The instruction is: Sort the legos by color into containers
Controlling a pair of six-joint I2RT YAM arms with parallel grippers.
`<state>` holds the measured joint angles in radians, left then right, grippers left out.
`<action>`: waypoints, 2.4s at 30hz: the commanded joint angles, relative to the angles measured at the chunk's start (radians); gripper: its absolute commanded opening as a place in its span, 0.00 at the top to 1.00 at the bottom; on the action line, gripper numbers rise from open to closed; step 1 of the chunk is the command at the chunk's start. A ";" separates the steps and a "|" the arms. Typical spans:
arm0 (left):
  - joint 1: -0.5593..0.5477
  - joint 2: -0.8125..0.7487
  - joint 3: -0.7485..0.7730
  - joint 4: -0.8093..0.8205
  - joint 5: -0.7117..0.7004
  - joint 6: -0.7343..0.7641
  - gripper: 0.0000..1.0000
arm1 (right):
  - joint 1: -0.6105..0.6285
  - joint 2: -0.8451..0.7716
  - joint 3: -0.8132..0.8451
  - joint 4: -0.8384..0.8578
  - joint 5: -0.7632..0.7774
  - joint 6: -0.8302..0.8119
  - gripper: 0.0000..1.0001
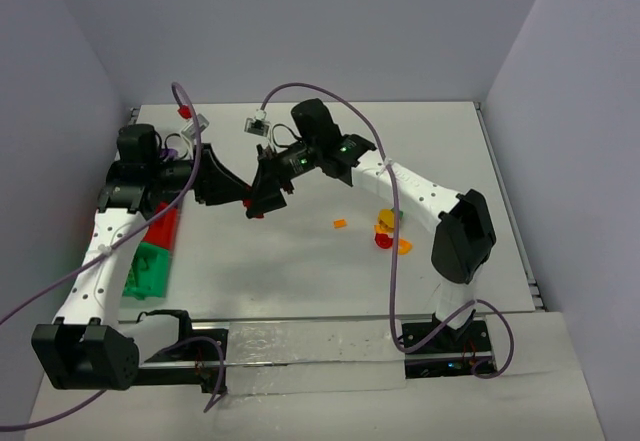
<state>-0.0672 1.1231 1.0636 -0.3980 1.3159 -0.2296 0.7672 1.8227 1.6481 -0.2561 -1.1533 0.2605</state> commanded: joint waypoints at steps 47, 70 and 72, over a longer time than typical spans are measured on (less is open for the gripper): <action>0.497 0.178 -0.112 -0.050 -1.251 0.613 0.67 | -0.399 -0.108 -0.048 -0.620 0.385 -0.509 0.00; 0.256 0.088 0.153 -0.240 -0.968 0.615 0.36 | -0.535 -0.190 -0.282 -0.711 1.015 -0.708 0.09; 0.196 0.085 0.148 -0.238 -0.967 0.609 0.35 | -0.539 -0.196 -0.325 -0.716 1.068 -0.739 0.10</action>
<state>0.2075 1.2461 1.1809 -0.6169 0.3185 0.3782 0.2409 1.6711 1.3818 -0.9401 -0.2525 -0.3952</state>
